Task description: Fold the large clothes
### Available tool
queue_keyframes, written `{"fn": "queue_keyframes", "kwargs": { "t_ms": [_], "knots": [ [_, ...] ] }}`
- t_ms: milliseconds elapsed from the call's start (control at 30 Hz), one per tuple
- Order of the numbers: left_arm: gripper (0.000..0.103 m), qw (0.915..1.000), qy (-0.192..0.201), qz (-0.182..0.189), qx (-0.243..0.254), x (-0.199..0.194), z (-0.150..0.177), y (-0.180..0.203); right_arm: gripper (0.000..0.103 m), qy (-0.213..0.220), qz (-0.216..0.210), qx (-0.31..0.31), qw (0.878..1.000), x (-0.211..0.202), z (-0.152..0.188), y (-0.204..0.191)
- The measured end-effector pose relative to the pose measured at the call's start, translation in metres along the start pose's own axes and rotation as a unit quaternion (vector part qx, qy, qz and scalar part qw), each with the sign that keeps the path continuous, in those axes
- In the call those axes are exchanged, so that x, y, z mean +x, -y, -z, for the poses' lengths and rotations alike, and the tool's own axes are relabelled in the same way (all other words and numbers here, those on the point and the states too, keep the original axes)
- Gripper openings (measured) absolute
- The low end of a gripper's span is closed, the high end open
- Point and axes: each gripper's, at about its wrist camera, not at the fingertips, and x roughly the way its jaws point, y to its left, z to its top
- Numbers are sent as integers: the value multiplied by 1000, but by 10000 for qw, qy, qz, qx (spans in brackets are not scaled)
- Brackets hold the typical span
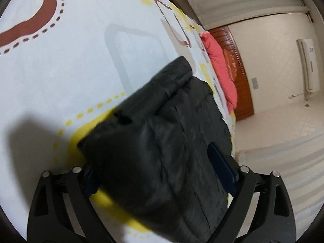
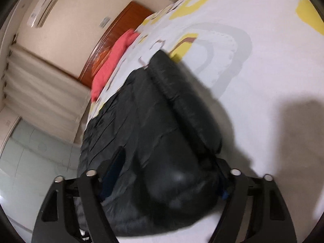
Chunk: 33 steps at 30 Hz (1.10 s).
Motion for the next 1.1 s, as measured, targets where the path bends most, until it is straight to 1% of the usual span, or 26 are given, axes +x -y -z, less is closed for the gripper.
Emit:
{"fn": "queue_keyframes", "kwargs": {
  "t_ms": [33, 67, 100, 167, 200, 300, 433, 533, 900, 1033, 1067, 1100],
  "knots": [
    [67, 9998, 16, -185, -24, 2, -1, -1, 57, 40, 22, 43, 10000, 0, 0, 1],
    [61, 9997, -20, -242, -33, 5, -2, -3, 52, 61, -16, 48, 10000, 0, 0, 2],
    [54, 9997, -10, -252, -12, 5, -2, -5, 46, 69, -69, 36, 9999, -2, 0, 3],
    [44, 9995, -4, -283, 154, 3, 1, -2, 38, 88, -219, 49, 9997, -7, 2, 7],
    [39, 9993, -6, -289, 223, 1, 2, -1, 34, 90, -276, 68, 9996, -10, 3, 10],
    [32, 9994, -61, -234, 242, -8, 5, -3, 29, 106, -315, 49, 9994, -19, 5, 9],
    [30, 9993, -104, -218, 288, -27, 11, -10, 28, 112, -318, -10, 9994, -35, 14, 13],
    [30, 9992, -128, -213, 302, -33, 12, -14, 28, 59, -343, 3, 9994, -44, 20, 17],
    [30, 9982, -256, -280, 472, -97, 35, -53, 28, -205, -390, 23, 9990, -86, 57, 43],
    [31, 9981, -263, -241, 506, -99, 38, -59, 28, -243, -327, -98, 9991, -84, 59, 46],
    [32, 9981, -271, -235, 504, -97, 36, -58, 29, -248, -333, -75, 9991, -84, 59, 45],
    [35, 9981, -273, -235, 499, -99, 36, -62, 30, -261, -337, -41, 9991, -83, 57, 45]
  ]
}}
